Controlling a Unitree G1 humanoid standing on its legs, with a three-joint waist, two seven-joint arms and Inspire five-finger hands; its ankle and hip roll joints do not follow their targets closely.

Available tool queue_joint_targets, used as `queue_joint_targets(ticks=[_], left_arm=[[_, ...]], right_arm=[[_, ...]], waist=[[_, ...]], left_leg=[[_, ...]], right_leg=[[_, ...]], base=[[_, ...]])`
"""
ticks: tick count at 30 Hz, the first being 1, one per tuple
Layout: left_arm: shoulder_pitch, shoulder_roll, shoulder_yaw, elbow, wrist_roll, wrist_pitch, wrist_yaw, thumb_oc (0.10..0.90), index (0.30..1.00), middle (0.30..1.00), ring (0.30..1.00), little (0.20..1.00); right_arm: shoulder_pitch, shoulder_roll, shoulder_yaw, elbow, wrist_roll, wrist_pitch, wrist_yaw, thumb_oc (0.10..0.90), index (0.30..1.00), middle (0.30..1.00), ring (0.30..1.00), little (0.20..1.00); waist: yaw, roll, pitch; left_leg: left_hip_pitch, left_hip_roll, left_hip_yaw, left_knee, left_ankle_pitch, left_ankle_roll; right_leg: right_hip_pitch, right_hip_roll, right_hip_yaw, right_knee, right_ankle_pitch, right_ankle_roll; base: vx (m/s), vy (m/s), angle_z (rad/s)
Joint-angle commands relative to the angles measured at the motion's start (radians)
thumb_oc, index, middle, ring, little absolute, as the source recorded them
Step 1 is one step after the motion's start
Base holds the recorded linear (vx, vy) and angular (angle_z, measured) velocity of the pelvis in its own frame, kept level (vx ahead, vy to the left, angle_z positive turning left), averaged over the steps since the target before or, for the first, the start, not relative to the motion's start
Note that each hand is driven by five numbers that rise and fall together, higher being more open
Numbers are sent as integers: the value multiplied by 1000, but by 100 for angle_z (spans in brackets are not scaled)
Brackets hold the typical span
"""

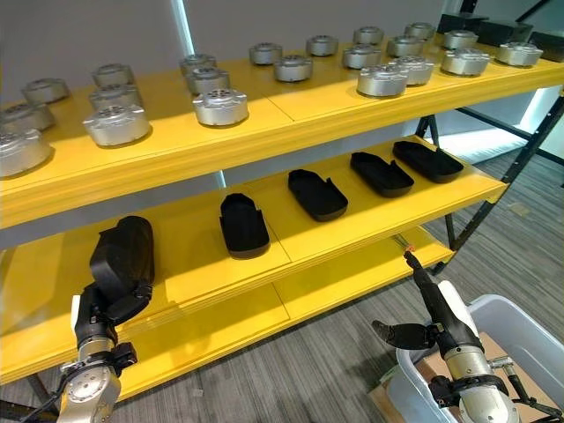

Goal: Move parts from the plastic box to the shelf.

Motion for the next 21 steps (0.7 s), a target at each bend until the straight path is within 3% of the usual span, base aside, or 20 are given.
queue_joint_targets(ticks=[1, 11, 13, 15, 18, 19, 20, 21], left_arm=[[-102, 79, 59, -97, -44, -142, -41, 400, 300, 300, 300, 300], [12, 28, 96, -170, -135, -150, -95, 400, 300, 300, 300, 300], [20, 24, 101, -181, -144, -151, -99, 400, 300, 300, 300, 300], [19, 14, 108, -210, -185, -168, -100, 400, 300, 300, 300, 300], [5, 18, 108, -241, -195, -176, -101, 400, 300, 300, 300, 300], [-1, 18, 105, -261, -201, -192, -98, 400, 300, 300, 300, 300], [-1, 18, 106, -261, -201, -192, -98, 400, 300, 300, 300, 300], [-4, 18, 107, -270, -205, -195, -98, 400, 300, 300, 300, 300]], right_arm=[[-128, -12, -37, -23, 66, -74, -37, 900, 1000, 1000, 1000, 1000], [-167, 0, -21, -55, 78, -91, -30, 900, 1000, 1000, 1000, 1000], [-170, 2, -20, -61, 82, -94, -28, 900, 1000, 1000, 1000, 1000], [-180, 10, -16, -83, 93, -111, -34, 900, 1000, 1000, 1000, 1000], [-189, 17, -16, -97, 81, -122, -48, 900, 1000, 1000, 1000, 1000], [-201, 19, -6, -105, 78, -128, -55, 900, 1000, 1000, 1000, 1000], [-202, 19, -5, -105, 78, -127, -55, 900, 1000, 1000, 1000, 1000], [-205, 23, -1, -108, 80, -127, -54, 900, 1000, 1000, 1000, 1000]], waist=[[20, -52, -66], [51, -54, -74], [52, -57, -72], [63, -68, -51], [57, -81, -23], [50, -84, -13], [50, -83, -11], [47, -82, -12]], left_leg=[[96, -32, 30, -2, -117, -11], [112, -12, 14, 6, -107, -14], [108, -10, 11, 25, -112, -15], [75, 0, 5, 116, -133, -20], [56, 38, 28, 197, -156, -31], [73, 89, 48, 213, -139, -35], [74, 90, 49, 213, -139, -37], [83, 125, 56, 212, -116, -42]], right_leg=[[-89, 46, 9, 37, 21, -6], [-65, 61, 6, 32, 3, -23], [-61, 63, 6, 30, 1, -25], [-57, 57, 2, 38, -3, -34], [-62, 43, -10, 63, -9, -43], [-75, 30, -10, 78, -10, -41], [-76, 31, -9, 81, -11, -42], [-87, 22, -9, 91, -13, -38]], base=[[-56, -34, 15], [-26, -39, 4], [-31, -48, 7], [-88, -55, 8], [-119, 16, 22], [-74, 48, 28], [-93, 82, 9], [-75, 128, 7]])
